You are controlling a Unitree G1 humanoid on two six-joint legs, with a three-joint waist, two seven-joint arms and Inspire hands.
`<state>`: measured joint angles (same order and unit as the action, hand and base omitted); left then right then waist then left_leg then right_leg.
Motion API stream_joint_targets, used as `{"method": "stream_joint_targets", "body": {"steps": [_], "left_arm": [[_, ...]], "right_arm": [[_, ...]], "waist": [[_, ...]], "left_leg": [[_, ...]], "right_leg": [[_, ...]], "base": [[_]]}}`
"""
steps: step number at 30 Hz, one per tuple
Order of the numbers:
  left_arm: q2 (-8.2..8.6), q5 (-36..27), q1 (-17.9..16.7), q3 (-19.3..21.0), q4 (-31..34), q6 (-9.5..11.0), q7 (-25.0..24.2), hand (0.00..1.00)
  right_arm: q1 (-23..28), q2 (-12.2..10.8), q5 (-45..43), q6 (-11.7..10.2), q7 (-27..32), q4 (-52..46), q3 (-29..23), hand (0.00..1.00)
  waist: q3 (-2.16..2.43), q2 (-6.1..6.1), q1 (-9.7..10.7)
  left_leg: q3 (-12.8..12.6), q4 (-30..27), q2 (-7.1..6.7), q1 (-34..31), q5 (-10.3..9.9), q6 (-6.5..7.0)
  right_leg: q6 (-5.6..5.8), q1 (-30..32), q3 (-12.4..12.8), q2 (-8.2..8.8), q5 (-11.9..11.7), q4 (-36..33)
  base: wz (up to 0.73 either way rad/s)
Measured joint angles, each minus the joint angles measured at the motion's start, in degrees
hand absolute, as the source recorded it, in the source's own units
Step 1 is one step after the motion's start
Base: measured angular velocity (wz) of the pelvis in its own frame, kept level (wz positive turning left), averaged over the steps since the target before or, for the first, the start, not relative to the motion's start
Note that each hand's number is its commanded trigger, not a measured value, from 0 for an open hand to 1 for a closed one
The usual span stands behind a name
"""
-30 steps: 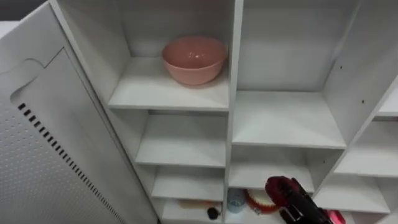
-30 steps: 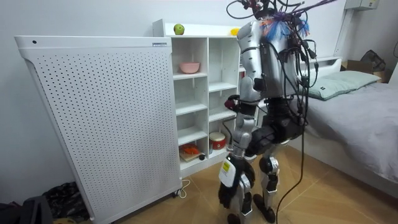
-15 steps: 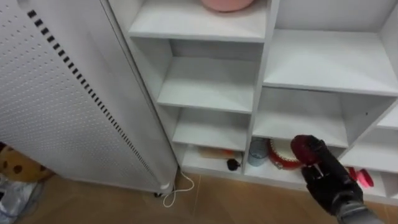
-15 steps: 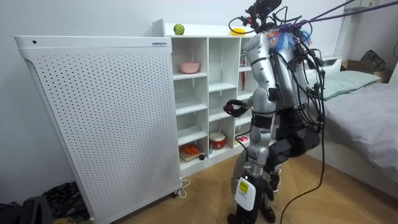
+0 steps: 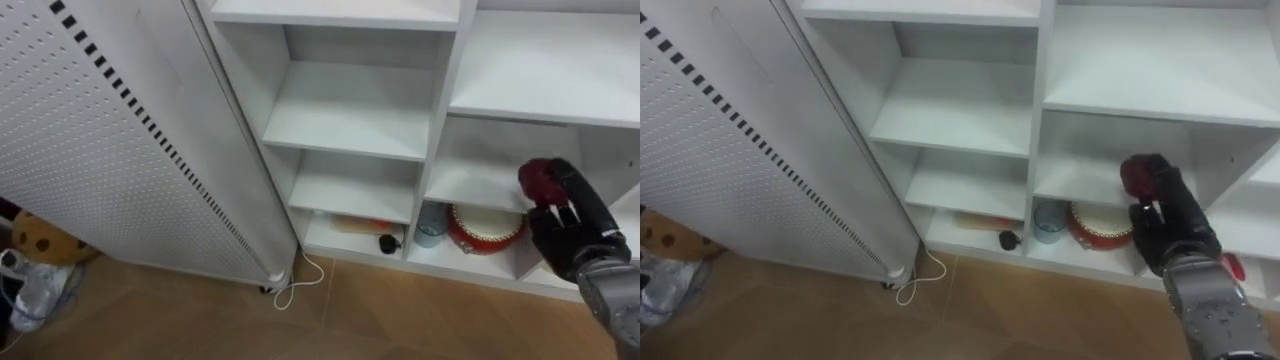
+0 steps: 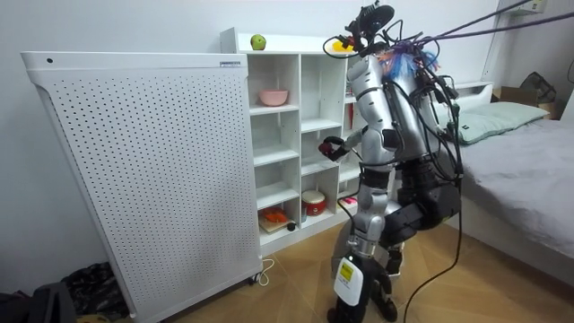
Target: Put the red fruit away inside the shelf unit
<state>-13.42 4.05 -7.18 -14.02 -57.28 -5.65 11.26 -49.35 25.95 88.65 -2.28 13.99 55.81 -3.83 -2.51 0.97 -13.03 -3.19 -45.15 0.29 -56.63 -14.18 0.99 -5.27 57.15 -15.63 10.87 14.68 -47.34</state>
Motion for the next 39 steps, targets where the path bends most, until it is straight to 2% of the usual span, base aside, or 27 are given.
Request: {"method": "stream_joint_targets", "body": {"steps": [3, 4, 14, 17, 19, 21, 25, 35, 39], "left_arm": [[-0.88, -0.04, -0.1, -0.04, 0.01, 0.29, 1.03, 0.0], [-1.21, -0.03, -0.1, -0.04, 0.01, 0.3, 1.17, 0.0], [-1.69, -0.03, -0.19, -0.19, -0.23, 1.04, 2.04, 0.0], [-1.78, -0.01, -0.88, -0.15, -0.4, 1.41, 2.11, 0.0], [-1.97, 0.0, -1.88, -0.11, -0.4, 1.99, 2.12, 0.0], [-1.99, 0.1, -2.5, -0.01, -0.41, 2.03, 2.12, 0.0], [-1.99, 0.43, -3.1, 0.22, -0.33, 2.03, 2.12, 0.0], [-2.1, 0.5, -5.17, -0.32, -0.01, 2.05, 2.23, 0.0], [-2.09, 0.52, -5.18, -1.79, 0.13, 2.02, 1.92, 0.0]], "right_arm": [[-1.53, 0.6, 0.09, -1.56, 2.38, -0.47, -0.04, 1.0], [-1.95, 0.62, 0.08, -2.0, 3.02, -0.63, -0.3, 0.0], [-3.56, 0.82, 2.25, -4.43, 9.07, -3.26, -0.39, 0.0], [-3.55, 0.84, 3.16, -4.77, 9.92, -3.31, -1.92, 0.0], [-3.55, 1.09, 3.17, -6.07, 10.42, -3.43, -2.1, 0.0], [-3.55, 1.1, 3.16, -6.48, 10.63, -3.42, -2.09, 0.0], [-3.55, 1.1, 3.2, -6.57, 10.94, -3.48, -2.1, 0.0], [-2.69, 1.09, 4.08, -6.53, 10.5, -3.46, -2.05, 0.0], [-0.23, 1.08, 4.36, -6.39, 8.15, -3.2, -2.05, 0.0]], "waist": [[0.02, -0.03, -0.08], [0.05, -0.08, -0.09], [0.29, -0.48, -0.19], [0.45, -0.72, -0.32], [0.45, -0.73, -0.38], [0.46, -0.76, -0.66], [0.52, -0.84, -1.41], [0.54, -1.0, -1.56], [0.42, -1.27, -1.84]], "left_leg": [[0.01, -1.01, 0.03, -0.05, -0.8, 0.0], [0.05, -1.52, 0.03, -0.19, -1.13, 0.0], [-0.01, -6.01, 0.01, -2.76, -2.73, 0.71], [-0.04, -6.64, -0.05, -2.64, -3.02, 0.95], [-0.29, -6.69, -0.13, -2.29, -3.11, 1.09], [-0.65, -6.64, -0.15, -1.91, -3.19, 1.16], [-0.86, -6.66, -0.09, -1.66, -3.21, 1.11], [-1.18, -6.46, 0.03, -0.49, -3.36, 0.99], [-1.41, -6.22, 0.8, 1.85, -3.9, 0.91]], "right_leg": [[0.1, 0.01, 0.08, 0.02, 0.79, -1.02], [0.09, 0.11, 0.08, 0.02, 1.08, -1.47], [0.32, 2.26, 0.37, 0.98, 2.19, -5.35], [0.55, 2.15, 0.59, 1.12, 2.33, -5.85], [0.67, 2.16, 1.03, 1.16, 2.4, -6.31], [0.76, 2.02, 1.39, 1.16, 2.44, -6.44], [0.65, 1.92, 1.49, 1.26, 2.38, -6.45], [0.5, 1.03, 1.65, 1.13, 2.38, -6.34], [0.48, -1.28, 1.58, 0.93, 2.58, -5.82]], "base": [[0.01], [0.0], [0.0], [0.0], [0.0], [-0.03], [-0.03], [-0.01], [-0.06]]}}
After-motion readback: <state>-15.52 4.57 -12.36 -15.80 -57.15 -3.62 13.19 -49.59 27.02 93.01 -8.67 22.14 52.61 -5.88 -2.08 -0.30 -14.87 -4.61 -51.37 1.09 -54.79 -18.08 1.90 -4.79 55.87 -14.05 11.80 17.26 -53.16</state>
